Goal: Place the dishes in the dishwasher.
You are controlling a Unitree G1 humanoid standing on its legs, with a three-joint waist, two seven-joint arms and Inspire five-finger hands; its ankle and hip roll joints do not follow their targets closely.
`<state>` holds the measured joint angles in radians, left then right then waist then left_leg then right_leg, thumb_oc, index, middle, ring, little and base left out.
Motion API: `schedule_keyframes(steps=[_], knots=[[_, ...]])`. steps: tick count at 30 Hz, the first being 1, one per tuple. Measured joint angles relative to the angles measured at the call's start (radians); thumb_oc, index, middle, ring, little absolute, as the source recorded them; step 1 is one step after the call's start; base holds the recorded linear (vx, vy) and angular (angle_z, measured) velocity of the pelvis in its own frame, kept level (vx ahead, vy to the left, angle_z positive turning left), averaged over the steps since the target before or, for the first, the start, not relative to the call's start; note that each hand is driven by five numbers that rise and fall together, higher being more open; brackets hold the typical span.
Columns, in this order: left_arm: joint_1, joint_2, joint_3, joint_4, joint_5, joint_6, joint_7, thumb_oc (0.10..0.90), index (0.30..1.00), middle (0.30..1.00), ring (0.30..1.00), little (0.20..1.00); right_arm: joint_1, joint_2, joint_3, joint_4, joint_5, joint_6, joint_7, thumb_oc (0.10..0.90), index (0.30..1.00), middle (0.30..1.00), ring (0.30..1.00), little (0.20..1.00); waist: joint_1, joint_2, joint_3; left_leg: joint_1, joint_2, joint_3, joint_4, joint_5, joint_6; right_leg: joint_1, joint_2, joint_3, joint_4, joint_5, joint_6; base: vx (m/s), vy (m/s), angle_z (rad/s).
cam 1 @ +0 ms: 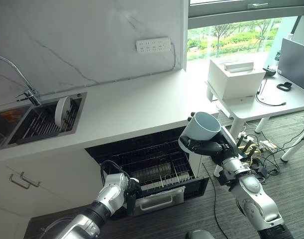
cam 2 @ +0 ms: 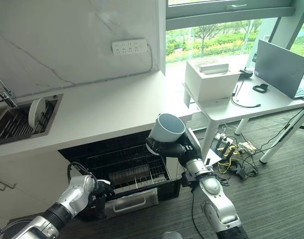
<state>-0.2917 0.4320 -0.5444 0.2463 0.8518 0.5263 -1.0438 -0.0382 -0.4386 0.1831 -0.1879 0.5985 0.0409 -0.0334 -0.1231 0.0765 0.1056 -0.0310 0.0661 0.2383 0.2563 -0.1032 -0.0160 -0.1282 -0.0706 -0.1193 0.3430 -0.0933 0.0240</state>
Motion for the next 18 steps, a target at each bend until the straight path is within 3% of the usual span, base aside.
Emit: schedule_keyframes(steps=[4,8,12,15,18], knots=[[0.025,0.027,0.009,-0.114,0.022,0.022,-0.156,0.8,0.9,0.9,0.9,0.9,0.0,-0.002,0.0,0.0,-0.001,0.003,-0.004,0.4,0.3,0.3,0.3,0.3,0.021,0.02,0.002,0.0,-0.001,-0.005,-0.005,0.001,-0.001,0.003,0.0,-0.008,-0.003,0.0,0.001,-0.01,-0.014,0.05],[0.042,0.081,0.04,-0.198,0.026,0.039,-0.292,0.8,0.9,0.9,0.9,0.9,0.001,-0.002,0.0,0.0,-0.001,0.008,-0.014,0.4,0.3,0.3,0.3,0.3,0.025,0.022,0.003,0.001,-0.006,-0.021,-0.02,0.007,-0.004,0.006,-0.002,-0.024,-0.011,-0.006,-0.001,-0.01,-0.006,0.12],[0.047,0.096,0.062,-0.219,0.025,0.042,-0.304,0.8,0.9,0.9,0.9,0.9,0.001,-0.002,0.0,0.0,-0.001,0.008,-0.022,0.4,0.3,0.3,0.3,0.3,0.043,0.021,0.004,0.001,-0.006,-0.025,-0.033,0.017,-0.009,0.001,-0.005,-0.028,-0.01,-0.009,-0.002,0.0,-0.002,0.02],[0.055,0.125,0.082,-0.227,-0.066,0.089,-0.254,0.8,0.9,0.9,0.9,0.9,0.001,-0.003,0.0,0.0,-0.002,0.008,-0.029,0.4,0.3,0.3,0.3,0.3,0.046,0.02,0.009,0.001,-0.006,-0.027,-0.035,0.02,-0.011,-0.001,-0.005,-0.035,-0.011,-0.009,-0.004,-0.01,0.002,0.05],[0.157,0.143,0.224,-0.252,-0.412,0.111,0.037,0.8,0.9,0.9,0.9,0.9,0.011,-0.025,-0.013,0.0,-0.002,0.007,-0.024,0.4,0.3,0.3,0.3,0.3,0.053,0.016,0.037,0.002,-0.008,-0.028,-0.036,0.021,-0.01,-0.001,-0.007,-0.036,-0.01,-0.009,-0.003,0.0,0.007,0.01]])
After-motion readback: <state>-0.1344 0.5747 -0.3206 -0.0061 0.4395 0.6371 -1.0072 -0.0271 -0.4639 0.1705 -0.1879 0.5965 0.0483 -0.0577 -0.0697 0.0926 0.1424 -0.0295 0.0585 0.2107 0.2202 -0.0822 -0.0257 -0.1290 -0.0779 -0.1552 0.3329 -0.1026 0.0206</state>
